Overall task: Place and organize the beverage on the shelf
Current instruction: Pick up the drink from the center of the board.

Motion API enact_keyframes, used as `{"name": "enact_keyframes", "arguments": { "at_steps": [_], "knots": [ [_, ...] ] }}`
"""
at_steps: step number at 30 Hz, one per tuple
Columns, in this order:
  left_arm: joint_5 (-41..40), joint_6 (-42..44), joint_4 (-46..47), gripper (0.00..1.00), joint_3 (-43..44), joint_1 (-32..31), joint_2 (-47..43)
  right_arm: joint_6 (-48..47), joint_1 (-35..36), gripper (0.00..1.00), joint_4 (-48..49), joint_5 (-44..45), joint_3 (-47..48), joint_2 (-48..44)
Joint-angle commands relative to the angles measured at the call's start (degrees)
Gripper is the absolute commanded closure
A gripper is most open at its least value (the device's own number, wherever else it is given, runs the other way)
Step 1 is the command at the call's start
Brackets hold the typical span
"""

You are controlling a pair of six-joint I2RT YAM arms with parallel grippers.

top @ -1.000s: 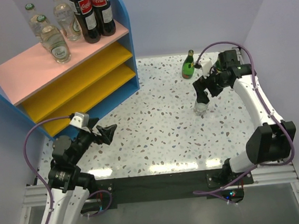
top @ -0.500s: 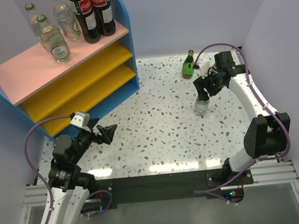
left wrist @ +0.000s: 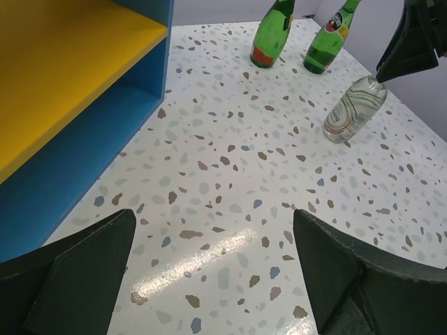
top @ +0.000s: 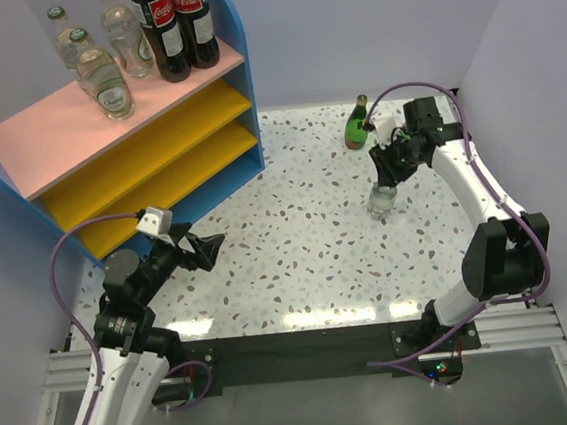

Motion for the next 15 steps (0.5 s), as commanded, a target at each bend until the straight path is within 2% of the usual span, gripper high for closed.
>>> {"name": "enact_keyframes", "arguments": {
  "at_steps": [1,2,3,5,6,7,12,15],
  "knots": [
    [2.06,-1.52,5.47,0.00,-0.48,0.31,1.61,-0.73,0.52,0.70,0.46,0.23,0.25,0.48],
    [2.41,-1.61,6.18,0.00,-0.57,0.31,2.05,-0.73,0.61,0.73,0.37,0.23,0.25,0.57],
    [2.67,-1.87,7.75,0.00,-0.75,0.23,2.75,-0.90,0.70,0.81,0.28,0.23,0.25,0.48],
    [3.55,-1.96,9.34,0.00,-0.83,0.23,3.72,-1.08,0.70,0.90,-0.16,-0.30,0.51,0.57],
    [3.90,-2.14,11.00,0.00,-0.92,0.23,4.68,-1.34,0.70,0.97,-0.68,-0.73,1.04,0.40],
    [4.52,-2.23,11.71,0.00,-0.92,0.14,5.30,-1.34,0.70,0.99,-0.95,-1.17,1.13,0.22],
    [4.35,-2.23,17.07,0.00,-0.75,-2.58,10.39,0.06,0.61,1.00,-2.09,-5.21,4.19,-1.10],
    [-1.26,-1.44,19.97,0.00,0.13,-9.77,14.07,1.73,0.70,1.00,-3.23,-7.49,6.48,-1.54]
  ]
}}
